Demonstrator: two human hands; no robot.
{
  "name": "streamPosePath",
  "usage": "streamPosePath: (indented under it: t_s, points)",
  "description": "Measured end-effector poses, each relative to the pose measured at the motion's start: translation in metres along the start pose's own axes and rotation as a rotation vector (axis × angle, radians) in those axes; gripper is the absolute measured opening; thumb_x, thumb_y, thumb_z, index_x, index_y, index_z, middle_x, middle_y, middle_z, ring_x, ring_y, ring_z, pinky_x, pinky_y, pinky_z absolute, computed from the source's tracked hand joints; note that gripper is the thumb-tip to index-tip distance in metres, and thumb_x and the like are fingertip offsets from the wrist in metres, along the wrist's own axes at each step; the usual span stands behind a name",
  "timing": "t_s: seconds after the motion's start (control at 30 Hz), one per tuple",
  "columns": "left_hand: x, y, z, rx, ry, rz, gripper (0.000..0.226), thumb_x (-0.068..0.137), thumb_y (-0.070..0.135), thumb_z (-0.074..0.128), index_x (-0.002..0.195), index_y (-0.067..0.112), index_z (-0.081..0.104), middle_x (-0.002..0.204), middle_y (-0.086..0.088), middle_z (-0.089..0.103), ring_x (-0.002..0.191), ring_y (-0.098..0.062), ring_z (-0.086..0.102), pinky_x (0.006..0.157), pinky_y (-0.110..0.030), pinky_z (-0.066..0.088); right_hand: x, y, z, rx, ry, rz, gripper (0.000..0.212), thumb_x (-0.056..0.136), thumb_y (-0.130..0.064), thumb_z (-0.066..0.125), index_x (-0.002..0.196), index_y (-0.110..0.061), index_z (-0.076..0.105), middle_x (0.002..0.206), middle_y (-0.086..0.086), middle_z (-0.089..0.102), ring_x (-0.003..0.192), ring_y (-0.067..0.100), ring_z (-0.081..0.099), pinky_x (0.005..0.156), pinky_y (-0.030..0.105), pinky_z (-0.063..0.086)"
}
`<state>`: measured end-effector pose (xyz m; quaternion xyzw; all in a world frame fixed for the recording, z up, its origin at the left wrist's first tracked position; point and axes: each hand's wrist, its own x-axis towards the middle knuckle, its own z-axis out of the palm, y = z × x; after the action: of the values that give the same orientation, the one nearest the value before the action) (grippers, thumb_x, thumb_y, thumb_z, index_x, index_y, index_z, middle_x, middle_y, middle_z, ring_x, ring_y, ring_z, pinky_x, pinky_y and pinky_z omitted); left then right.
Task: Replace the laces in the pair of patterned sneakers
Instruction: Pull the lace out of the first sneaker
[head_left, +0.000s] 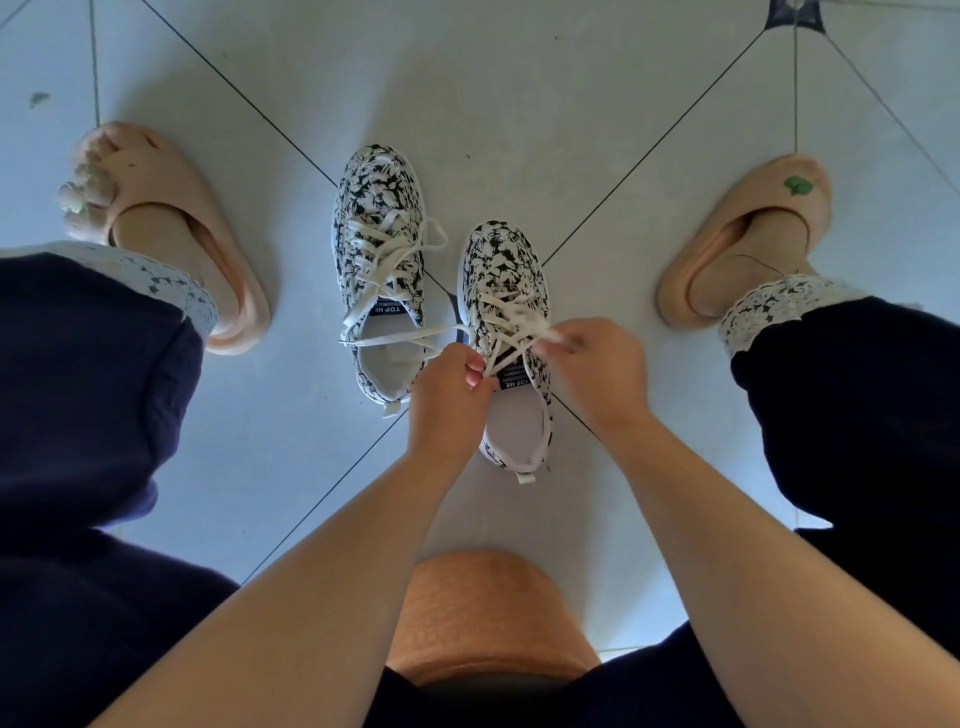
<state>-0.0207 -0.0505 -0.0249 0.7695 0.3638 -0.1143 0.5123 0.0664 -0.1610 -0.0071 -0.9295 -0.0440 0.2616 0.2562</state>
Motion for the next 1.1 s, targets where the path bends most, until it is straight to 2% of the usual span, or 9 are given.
streamPosePath:
  t_s: [0.13,0.2,0.3,0.4,0.5,0.63,0.87,0.97,1.1]
  points:
    - [0.000,0.000,0.001,-0.001,0.008,-0.004,0.012,0.083,0.008,0.060,0.088,0.015,0.052,0.076,0.008,0.051,0.078,-0.015,0.050,0.072,-0.027,0.042,0.022,0.029,-0.042,0.402,0.383,0.383,0.024,0.086,-0.025,0.061,0.064,-0.017,0.055,0.057,-0.002,0.042,0.058,0.015,0.038,0.060,0.028,0.033]
    - [0.000,0.001,0.002,0.028,0.006,0.007,0.012,0.083,0.008,0.059,0.092,0.014,0.053,0.079,0.005,0.054,0.080,-0.017,0.052,0.072,-0.030,0.043,0.027,0.033,-0.050,0.253,0.197,0.366,0.009,0.085,-0.022,0.062,0.078,-0.017,0.063,0.068,-0.002,0.051,0.067,0.017,0.046,0.062,0.026,0.035]
    - [0.002,0.003,0.004,0.100,0.006,0.018,0.020,0.083,0.012,0.057,0.103,0.016,0.055,0.091,0.001,0.058,0.084,-0.018,0.055,0.071,-0.029,0.042,0.025,0.028,-0.038,-0.033,-0.002,0.304,0.053,0.082,-0.022,0.066,0.131,-0.011,0.048,0.113,0.007,0.058,0.102,0.023,0.055,0.084,0.034,0.045]
    - [0.003,0.004,0.006,0.152,0.004,0.030,0.024,0.084,0.015,0.056,0.107,0.019,0.055,0.098,0.001,0.058,0.086,-0.019,0.056,0.072,-0.029,0.043,0.017,0.003,-0.014,-0.121,0.049,0.081,0.043,0.081,-0.020,0.064,0.123,-0.021,0.054,0.118,0.008,0.055,0.106,0.027,0.055,0.088,0.038,0.046]
    - [0.005,0.004,0.007,0.202,0.005,0.037,0.022,0.085,0.019,0.054,0.107,0.021,0.055,0.098,0.002,0.059,0.086,-0.020,0.057,0.070,-0.030,0.044,0.010,-0.015,0.012,-0.251,-0.145,-0.159,0.025,0.083,-0.018,0.060,0.108,-0.021,0.064,0.108,0.004,0.059,0.102,0.024,0.054,0.086,0.037,0.045]
    - [0.005,0.003,0.006,0.201,0.031,0.022,0.021,0.087,0.019,0.053,0.107,0.021,0.058,0.099,0.001,0.061,0.085,-0.020,0.060,0.067,-0.028,0.041,0.017,-0.022,0.018,-0.385,-0.121,-0.217,0.014,0.087,-0.014,0.054,0.096,-0.018,0.063,0.101,0.002,0.060,0.097,0.025,0.054,0.081,0.036,0.043]
    - [0.003,0.004,0.006,0.185,0.022,0.042,0.028,0.084,0.007,0.053,0.110,0.016,0.059,0.100,-0.006,0.058,0.085,-0.025,0.056,0.067,-0.028,0.037,0.028,-0.027,-0.006,0.070,-0.299,0.104,0.018,0.084,-0.012,0.060,0.070,-0.020,0.057,0.082,0.004,0.065,0.075,0.015,0.055,0.066,0.028,0.044]
    - [0.000,0.003,0.005,0.224,0.013,0.056,0.029,0.085,0.006,0.053,0.111,0.016,0.058,0.102,-0.007,0.057,0.087,-0.025,0.055,0.068,-0.027,0.035,0.026,-0.034,-0.011,0.374,-0.373,0.214,0.017,0.080,-0.003,0.064,0.084,-0.019,0.058,0.078,0.004,0.063,0.075,0.015,0.057,0.073,0.029,0.049]
    - [0.004,0.006,0.002,0.244,0.027,0.063,0.030,0.084,0.005,0.053,0.112,0.014,0.059,0.105,-0.007,0.057,0.087,-0.026,0.056,0.069,-0.028,0.037,0.020,-0.039,-0.019,1.080,-0.573,0.439,0.026,0.086,0.005,0.054,0.105,-0.013,0.055,0.070,0.003,0.062,0.063,0.011,0.061,0.066,0.023,0.050]
